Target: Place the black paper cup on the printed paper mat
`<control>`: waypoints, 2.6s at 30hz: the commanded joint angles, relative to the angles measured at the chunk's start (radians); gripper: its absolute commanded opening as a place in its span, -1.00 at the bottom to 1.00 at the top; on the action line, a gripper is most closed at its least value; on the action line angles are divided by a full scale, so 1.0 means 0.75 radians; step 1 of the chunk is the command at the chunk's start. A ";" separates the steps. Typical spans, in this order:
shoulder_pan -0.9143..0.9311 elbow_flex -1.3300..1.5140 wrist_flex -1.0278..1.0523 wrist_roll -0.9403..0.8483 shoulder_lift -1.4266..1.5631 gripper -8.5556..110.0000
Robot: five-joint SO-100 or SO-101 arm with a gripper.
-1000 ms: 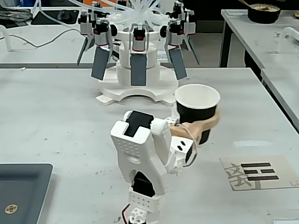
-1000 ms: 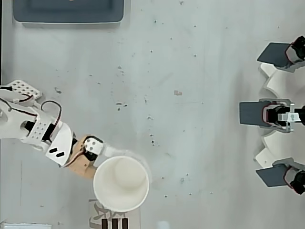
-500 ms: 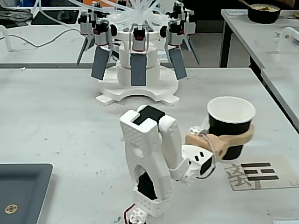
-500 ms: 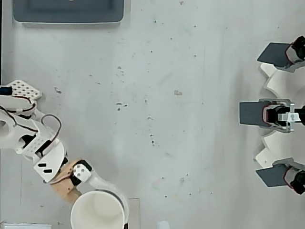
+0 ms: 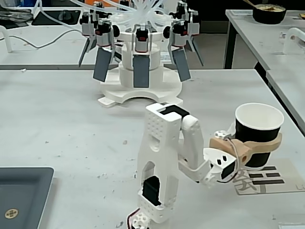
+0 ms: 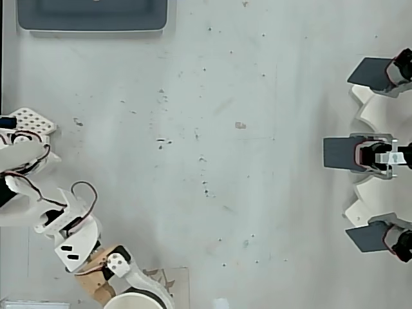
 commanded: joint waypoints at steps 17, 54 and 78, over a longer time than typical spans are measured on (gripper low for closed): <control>0.074 -0.419 -0.127 0.012 -0.427 -0.71; 0.205 -0.102 -0.168 0.041 -0.231 -0.05; -0.033 0.626 -0.145 0.045 0.734 -0.25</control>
